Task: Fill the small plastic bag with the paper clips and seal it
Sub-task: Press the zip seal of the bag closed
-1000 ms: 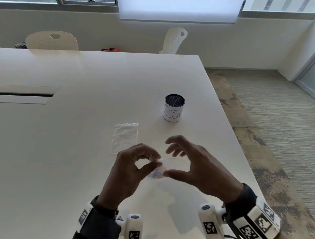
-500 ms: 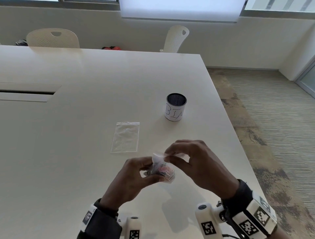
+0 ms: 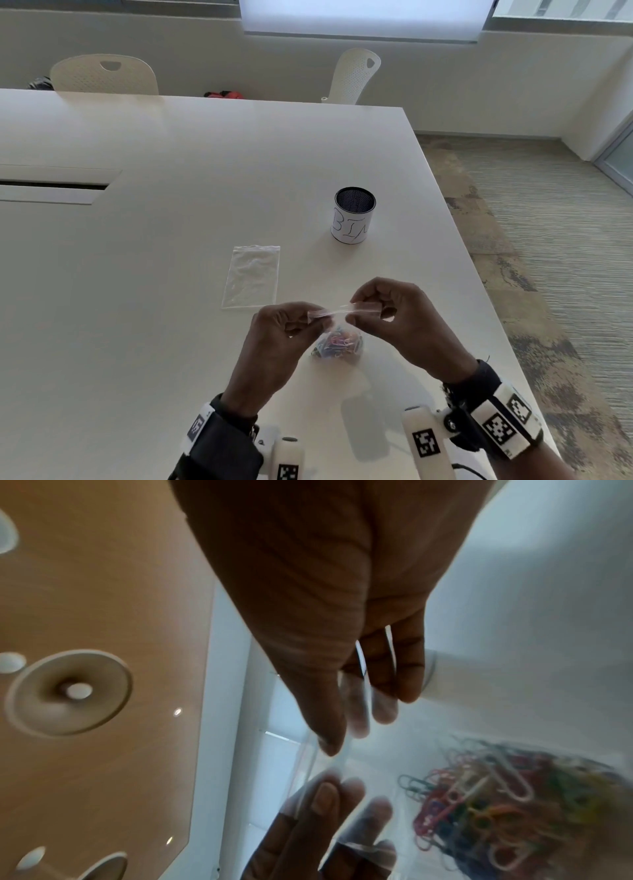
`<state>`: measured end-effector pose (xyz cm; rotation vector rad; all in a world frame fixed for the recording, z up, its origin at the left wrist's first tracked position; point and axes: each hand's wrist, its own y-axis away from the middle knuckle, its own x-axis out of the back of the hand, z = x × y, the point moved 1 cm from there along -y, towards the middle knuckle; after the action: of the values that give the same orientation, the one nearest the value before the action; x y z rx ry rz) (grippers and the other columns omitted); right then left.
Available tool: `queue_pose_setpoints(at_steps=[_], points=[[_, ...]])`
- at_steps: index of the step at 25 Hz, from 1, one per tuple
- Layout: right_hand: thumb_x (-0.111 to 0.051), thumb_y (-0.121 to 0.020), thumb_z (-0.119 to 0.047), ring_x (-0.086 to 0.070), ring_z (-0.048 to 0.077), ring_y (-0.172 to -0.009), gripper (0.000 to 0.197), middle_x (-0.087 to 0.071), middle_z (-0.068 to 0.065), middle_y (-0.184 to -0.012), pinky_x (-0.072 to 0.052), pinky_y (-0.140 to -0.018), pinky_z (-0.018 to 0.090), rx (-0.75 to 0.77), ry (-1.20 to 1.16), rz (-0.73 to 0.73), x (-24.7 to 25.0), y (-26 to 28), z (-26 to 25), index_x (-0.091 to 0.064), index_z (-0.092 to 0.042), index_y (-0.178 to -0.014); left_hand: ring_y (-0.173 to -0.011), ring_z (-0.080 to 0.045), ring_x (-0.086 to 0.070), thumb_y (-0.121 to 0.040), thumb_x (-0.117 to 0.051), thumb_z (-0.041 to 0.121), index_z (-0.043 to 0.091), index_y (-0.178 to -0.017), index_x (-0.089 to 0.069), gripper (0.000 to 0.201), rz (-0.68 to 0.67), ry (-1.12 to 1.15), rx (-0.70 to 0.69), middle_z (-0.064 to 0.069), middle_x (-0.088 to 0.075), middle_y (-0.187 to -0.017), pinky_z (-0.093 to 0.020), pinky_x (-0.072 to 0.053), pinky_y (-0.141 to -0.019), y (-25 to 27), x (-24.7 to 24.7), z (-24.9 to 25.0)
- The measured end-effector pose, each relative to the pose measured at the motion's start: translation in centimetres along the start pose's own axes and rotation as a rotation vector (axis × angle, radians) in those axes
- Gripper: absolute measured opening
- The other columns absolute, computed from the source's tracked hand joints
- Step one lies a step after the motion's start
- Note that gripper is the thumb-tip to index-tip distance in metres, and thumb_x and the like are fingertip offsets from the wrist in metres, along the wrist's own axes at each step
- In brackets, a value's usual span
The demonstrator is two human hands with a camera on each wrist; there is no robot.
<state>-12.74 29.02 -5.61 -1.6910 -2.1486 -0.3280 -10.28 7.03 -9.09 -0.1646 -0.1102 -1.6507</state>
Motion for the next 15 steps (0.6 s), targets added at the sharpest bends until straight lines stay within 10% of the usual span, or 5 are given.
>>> queue_pose_setpoints(at_steps=[15], points=[[-0.079,-0.092,-0.012,-0.059,0.015,-0.065,0.005,-0.071,0.016,-0.076,-0.050,-0.065,0.034,-0.023,-0.193,0.013,0.1,0.2,1.8,-0.077,-0.013,-0.087,-0.088,-0.014,-0.078,-0.088,-0.087,0.017,0.024,-0.092,-0.086,0.009,0.023,-0.071,-0.050,0.008,-0.081,-0.091,-0.037,-0.064,-0.086,-2.0,-0.7,0.7]])
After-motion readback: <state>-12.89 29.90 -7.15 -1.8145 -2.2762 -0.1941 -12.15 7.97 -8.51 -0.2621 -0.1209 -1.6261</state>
